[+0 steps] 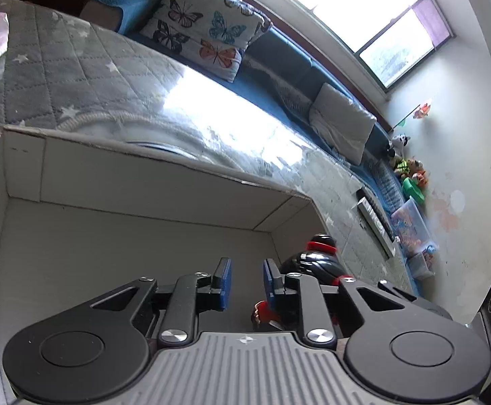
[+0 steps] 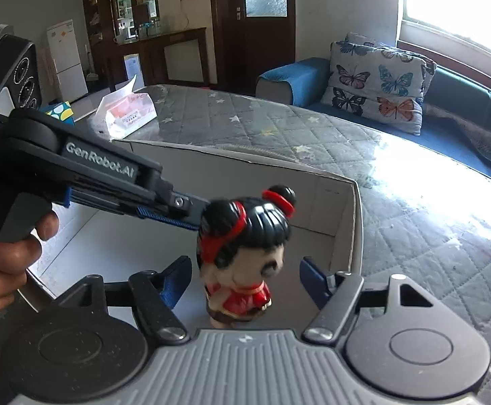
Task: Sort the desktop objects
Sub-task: 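Lower the doll into the box and open the left tool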
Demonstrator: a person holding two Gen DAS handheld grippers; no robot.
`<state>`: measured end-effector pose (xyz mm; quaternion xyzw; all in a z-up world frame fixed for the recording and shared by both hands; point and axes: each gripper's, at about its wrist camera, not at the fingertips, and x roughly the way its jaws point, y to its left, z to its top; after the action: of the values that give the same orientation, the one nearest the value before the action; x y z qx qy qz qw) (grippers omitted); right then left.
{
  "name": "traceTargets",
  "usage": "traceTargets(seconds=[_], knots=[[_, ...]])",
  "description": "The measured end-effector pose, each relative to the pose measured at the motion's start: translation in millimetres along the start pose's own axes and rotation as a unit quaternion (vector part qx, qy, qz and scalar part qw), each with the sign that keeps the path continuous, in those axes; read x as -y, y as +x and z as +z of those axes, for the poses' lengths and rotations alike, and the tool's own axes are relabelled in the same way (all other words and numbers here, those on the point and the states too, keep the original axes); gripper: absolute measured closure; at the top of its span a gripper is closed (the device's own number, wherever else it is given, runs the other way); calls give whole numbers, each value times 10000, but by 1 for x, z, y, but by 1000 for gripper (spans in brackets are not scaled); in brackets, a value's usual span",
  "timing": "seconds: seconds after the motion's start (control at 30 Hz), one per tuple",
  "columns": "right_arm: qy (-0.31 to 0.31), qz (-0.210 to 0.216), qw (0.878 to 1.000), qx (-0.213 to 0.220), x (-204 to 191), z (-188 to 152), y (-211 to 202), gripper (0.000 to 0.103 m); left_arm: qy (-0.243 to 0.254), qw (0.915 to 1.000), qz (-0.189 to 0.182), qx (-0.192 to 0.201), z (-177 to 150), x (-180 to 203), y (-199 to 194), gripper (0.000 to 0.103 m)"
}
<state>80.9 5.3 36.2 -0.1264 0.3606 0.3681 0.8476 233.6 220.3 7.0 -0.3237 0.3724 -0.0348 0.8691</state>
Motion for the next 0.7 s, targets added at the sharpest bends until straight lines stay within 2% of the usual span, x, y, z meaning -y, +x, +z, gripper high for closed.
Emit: traceTargets(seconds=[0.13, 0.17, 0.2, 0.37, 0.53, 0.7], knots=[[14, -27, 10000, 43, 8, 1, 2, 30, 47, 10000, -1, 54, -1, 3, -2, 79], [14, -11, 10000, 55, 8, 2, 2, 33, 42, 10000, -6, 59, -1, 3, -1, 79], [37, -15, 10000, 59, 11, 5, 6, 41, 26, 10000, -3, 51, -1, 3, 0, 79], [131, 43, 9999, -38, 27, 20, 30, 56, -37, 10000, 50, -32, 1, 1, 9, 79], [-31, 15, 9999, -108, 30, 22, 40, 56, -56, 9999, 57, -85, 2, 0, 11, 78], [-11, 101, 9999, 10, 38, 23, 30, 56, 82, 9999, 134, -41, -3, 5, 1, 78]])
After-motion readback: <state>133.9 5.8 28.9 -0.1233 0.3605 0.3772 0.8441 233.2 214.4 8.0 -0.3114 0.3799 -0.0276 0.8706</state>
